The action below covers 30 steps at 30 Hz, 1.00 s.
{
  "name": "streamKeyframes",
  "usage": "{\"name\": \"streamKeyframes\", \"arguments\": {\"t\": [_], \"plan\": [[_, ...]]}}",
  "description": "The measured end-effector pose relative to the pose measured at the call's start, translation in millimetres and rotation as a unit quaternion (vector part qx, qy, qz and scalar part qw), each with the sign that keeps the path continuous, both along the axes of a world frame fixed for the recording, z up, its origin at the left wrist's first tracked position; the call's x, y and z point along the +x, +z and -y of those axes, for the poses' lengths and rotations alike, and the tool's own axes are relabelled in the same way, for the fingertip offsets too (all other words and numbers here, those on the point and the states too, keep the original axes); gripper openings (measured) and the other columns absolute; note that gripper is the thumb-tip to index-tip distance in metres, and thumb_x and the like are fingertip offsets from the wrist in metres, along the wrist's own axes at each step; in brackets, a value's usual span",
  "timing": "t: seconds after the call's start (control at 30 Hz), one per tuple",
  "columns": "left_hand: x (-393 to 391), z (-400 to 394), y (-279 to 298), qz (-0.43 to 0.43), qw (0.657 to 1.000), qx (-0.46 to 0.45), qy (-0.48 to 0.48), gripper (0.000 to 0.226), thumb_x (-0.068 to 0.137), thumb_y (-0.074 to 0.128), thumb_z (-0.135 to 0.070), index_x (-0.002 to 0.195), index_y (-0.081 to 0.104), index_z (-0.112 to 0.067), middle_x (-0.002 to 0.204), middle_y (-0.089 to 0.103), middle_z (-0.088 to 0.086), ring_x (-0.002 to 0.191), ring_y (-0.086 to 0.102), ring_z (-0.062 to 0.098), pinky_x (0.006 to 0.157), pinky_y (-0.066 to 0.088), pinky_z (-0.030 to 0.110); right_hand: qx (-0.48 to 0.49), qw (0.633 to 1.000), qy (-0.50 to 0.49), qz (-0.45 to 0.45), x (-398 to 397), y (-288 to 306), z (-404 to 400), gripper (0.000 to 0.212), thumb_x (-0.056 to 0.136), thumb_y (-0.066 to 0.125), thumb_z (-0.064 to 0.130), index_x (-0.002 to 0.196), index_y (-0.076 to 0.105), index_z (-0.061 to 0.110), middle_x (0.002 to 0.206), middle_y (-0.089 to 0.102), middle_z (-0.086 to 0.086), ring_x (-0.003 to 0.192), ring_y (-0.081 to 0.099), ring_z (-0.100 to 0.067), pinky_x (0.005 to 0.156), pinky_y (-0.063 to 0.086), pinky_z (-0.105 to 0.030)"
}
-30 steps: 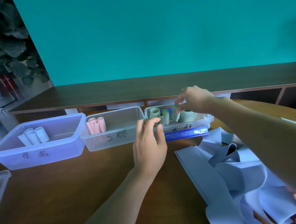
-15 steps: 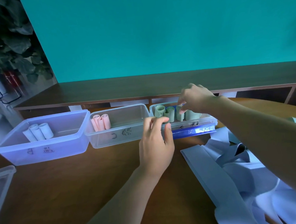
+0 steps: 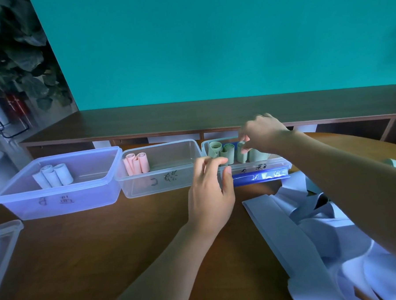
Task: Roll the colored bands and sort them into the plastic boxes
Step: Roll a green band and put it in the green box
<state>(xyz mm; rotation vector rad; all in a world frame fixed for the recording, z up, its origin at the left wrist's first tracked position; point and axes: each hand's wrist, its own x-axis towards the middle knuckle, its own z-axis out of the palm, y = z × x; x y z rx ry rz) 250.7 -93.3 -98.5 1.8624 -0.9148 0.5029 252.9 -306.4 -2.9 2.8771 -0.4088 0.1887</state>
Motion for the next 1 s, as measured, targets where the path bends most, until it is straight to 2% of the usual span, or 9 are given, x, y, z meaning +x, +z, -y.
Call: {"name": "streamKeyframes", "arguments": {"t": [0.3,0.47,0.6,0.8,0.9,1.0], "plan": [[2,1,-1,0.000,1.000,0.004,-0.001,0.029,0.100,0.054,-0.035,0.121,0.065,-0.019,0.122,0.056,-0.002,0.099,0.060,0.008,0.067,0.042,0.000,-0.023,0.999,0.028,-0.020,-2,-2,0,0.052,0.088,0.067,0.059,0.130,0.065,0.028,0.121,0.069,0.000,0.123,0.050,-0.023,0.100,0.038,-0.036],[2,1,-2,0.004,1.000,0.005,0.000,0.029,0.100,0.053,-0.035,0.121,0.066,-0.019,0.122,0.056,-0.002,0.098,0.056,0.003,0.065,0.039,-0.003,-0.032,0.999,0.022,-0.025,-7,-1,1,0.055,0.088,0.069,0.056,0.133,0.063,0.026,0.125,0.068,-0.001,0.124,0.051,-0.023,0.101,0.039,-0.036],[2,1,-2,0.006,1.000,0.002,-0.003,0.030,0.100,0.053,-0.037,0.121,0.066,-0.019,0.122,0.056,-0.002,0.099,0.058,0.006,0.064,0.040,-0.002,-0.031,0.999,0.019,-0.030,-9,0,1,0.055,0.087,0.071,0.054,0.133,0.063,0.026,0.124,0.068,0.000,0.123,0.052,-0.023,0.100,0.040,-0.036],[2,1,-3,0.010,1.000,-0.003,-0.003,0.040,0.099,0.045,-0.045,0.122,0.066,-0.020,0.124,0.056,-0.002,0.101,0.058,0.007,0.061,0.038,-0.004,-0.016,1.000,0.017,-0.017,-15,7,-2,0.050,0.089,0.072,0.046,0.134,0.063,0.026,0.127,0.067,0.001,0.124,0.053,-0.023,0.098,0.041,-0.034],[3,1,-2,0.013,1.000,-0.012,-0.010,0.042,0.098,0.045,-0.045,0.122,0.066,-0.018,0.124,0.057,0.000,0.105,0.061,0.013,0.063,0.039,-0.005,0.004,1.000,0.014,-0.001,-20,13,-1,0.046,0.089,0.074,0.043,0.130,0.066,0.024,0.124,0.069,-0.001,0.120,0.057,-0.026,0.096,0.044,-0.035],[1,-2,-2,0.024,0.999,-0.025,-0.011,0.041,0.098,0.044,-0.045,0.119,0.067,-0.017,0.121,0.058,0.000,0.097,0.062,0.013,0.064,0.040,-0.004,0.043,0.999,0.002,0.025,-33,21,0,0.038,0.090,0.074,0.041,0.122,0.070,0.021,0.120,0.070,-0.001,0.111,0.060,-0.028,0.092,0.049,-0.037]]}}
